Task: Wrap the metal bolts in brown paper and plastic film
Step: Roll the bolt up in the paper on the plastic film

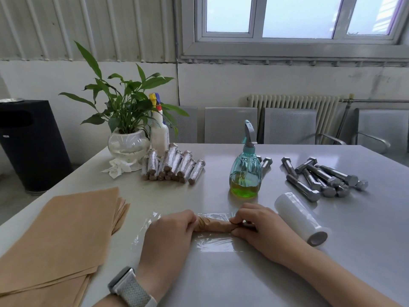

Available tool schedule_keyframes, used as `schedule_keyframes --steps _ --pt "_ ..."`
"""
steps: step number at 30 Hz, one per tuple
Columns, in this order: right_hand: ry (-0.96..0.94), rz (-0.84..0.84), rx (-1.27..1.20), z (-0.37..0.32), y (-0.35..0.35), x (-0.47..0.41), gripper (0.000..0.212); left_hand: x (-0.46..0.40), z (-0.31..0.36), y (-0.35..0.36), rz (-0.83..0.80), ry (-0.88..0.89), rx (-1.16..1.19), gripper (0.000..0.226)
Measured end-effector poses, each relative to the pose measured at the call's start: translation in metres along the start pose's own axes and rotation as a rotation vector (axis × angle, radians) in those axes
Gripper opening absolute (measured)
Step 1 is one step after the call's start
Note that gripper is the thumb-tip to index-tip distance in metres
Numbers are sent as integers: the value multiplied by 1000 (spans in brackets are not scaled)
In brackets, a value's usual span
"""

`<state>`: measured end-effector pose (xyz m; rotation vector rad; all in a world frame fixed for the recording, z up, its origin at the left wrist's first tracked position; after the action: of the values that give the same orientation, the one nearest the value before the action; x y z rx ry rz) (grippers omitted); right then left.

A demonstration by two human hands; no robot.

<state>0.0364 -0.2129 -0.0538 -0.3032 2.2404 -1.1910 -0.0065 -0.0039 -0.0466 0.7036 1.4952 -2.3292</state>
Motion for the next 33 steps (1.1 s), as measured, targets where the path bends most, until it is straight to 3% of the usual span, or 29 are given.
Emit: schedule_keyframes --steps 2,4,7,9,13,14,15,18,22,29,33 --pt "-4 0 5 0 0 0 9 -1 4 3 -58 157 -204 7" --pt "-7 -1 6 0 1 0 9 2 11 7 -101 282 -387 26" --pt "-1 1 -3 0 0 0 9 4 23 9 -181 300 -583 37" --pt "7 10 -8 0 0 1 8 0 22 4 -233 197 -512 25" --pt "-5 30 24 -1 1 2 9 -29 -32 -16 -329 -338 287 17" --pt "-6 30 30 -1 1 2 10 -34 -48 -22 -311 -400 334 15" --pt "-4 28 37 -2 1 1 10 -41 -64 -30 -285 -421 262 13" --pt "4 27 56 -2 2 -2 11 -44 -105 -36 -322 -434 -257 19" --pt "24 26 58 -2 1 -3 13 -40 -104 -24 -398 -401 -422 36" --pt "44 13 46 -1 0 -1 13 -36 -89 -13 -358 -388 -348 27" --pt "46 4 42 -2 -1 -2 13 -37 -89 -18 -291 -435 -90 19"
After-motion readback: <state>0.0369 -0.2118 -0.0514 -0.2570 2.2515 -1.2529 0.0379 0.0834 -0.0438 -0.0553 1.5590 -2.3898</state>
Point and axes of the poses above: each hand's wrist, its own x-axis away from the middle knuckle, its own y-axis out of the palm, z = x × y, the point moved 3 cm from there along -x, towards the middle knuckle, and after that the axes turned 4 degrees about -x, right-handed, at the moved point
